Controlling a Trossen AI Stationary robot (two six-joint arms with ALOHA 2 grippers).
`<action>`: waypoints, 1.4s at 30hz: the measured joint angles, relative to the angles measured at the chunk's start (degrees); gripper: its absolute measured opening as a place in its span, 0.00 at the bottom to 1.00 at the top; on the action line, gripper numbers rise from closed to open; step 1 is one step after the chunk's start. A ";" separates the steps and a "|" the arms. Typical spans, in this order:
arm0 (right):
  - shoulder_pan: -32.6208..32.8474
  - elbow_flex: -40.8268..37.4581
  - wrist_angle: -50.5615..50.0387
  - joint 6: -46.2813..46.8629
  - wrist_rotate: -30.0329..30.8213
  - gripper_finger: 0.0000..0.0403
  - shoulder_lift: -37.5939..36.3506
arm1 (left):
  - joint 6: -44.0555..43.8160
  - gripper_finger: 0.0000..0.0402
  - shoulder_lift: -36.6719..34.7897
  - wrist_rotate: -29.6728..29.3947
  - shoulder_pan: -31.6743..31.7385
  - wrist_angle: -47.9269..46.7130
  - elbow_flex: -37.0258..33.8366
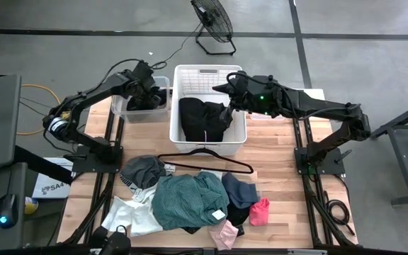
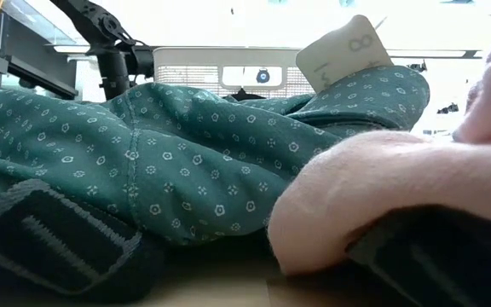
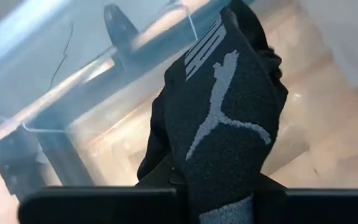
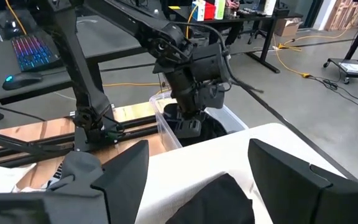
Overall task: Pick & Place Cloths
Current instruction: Put the black boxer shorts into the left transparent bin, then put the orange sock into the right transparent bin
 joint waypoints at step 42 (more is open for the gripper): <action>12.47 -1.04 -28.52 15.67 18.51 0.66 -4.63 | 0.50 0.55 -20.73 6.51 -10.14 -9.79 6.47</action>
